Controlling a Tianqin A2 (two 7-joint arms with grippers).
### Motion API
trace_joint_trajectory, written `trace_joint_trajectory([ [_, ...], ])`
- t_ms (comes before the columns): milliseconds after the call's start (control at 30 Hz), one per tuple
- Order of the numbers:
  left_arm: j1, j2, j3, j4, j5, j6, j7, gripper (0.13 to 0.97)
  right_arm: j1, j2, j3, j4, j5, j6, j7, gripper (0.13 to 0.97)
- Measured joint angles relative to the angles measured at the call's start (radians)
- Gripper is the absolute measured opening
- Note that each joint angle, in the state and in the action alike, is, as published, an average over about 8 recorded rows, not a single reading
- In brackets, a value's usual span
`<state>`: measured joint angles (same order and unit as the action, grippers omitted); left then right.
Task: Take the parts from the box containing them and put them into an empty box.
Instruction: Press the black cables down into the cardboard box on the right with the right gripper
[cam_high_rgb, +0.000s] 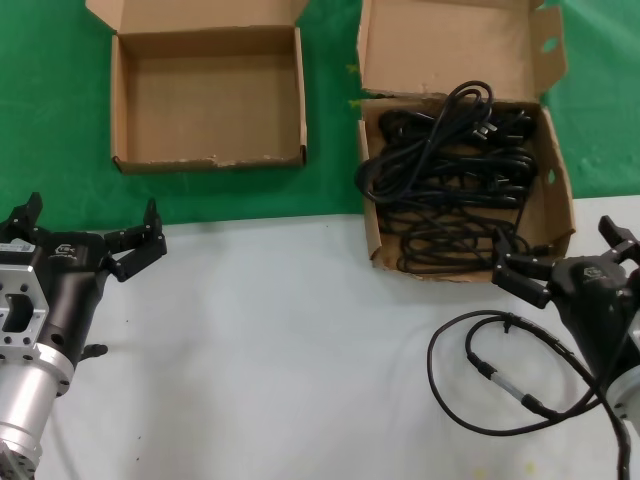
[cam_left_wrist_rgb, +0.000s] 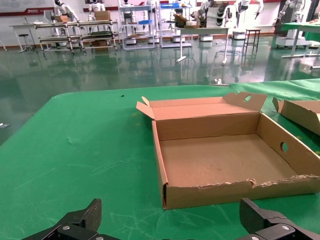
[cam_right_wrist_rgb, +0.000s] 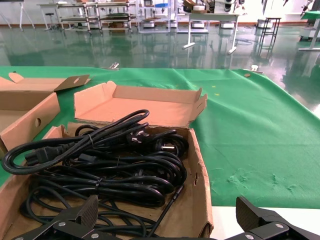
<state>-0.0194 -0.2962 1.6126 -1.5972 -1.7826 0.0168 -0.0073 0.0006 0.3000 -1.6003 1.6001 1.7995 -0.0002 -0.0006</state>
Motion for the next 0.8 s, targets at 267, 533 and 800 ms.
trace_joint_trajectory([
  [267,0.0,0.0,0.0,0.0,0.0,0.0,0.0,0.966,0.0,0.0,0.0,0.0,0.0,0.0,0.0,0.966],
  [533,0.0,0.0,0.0,0.0,0.0,0.0,0.0,0.966,0.0,0.0,0.0,0.0,0.0,0.0,0.0,0.966],
  [800,0.0,0.0,0.0,0.0,0.0,0.0,0.0,0.966,0.0,0.0,0.0,0.0,0.0,0.0,0.0,0.966],
])
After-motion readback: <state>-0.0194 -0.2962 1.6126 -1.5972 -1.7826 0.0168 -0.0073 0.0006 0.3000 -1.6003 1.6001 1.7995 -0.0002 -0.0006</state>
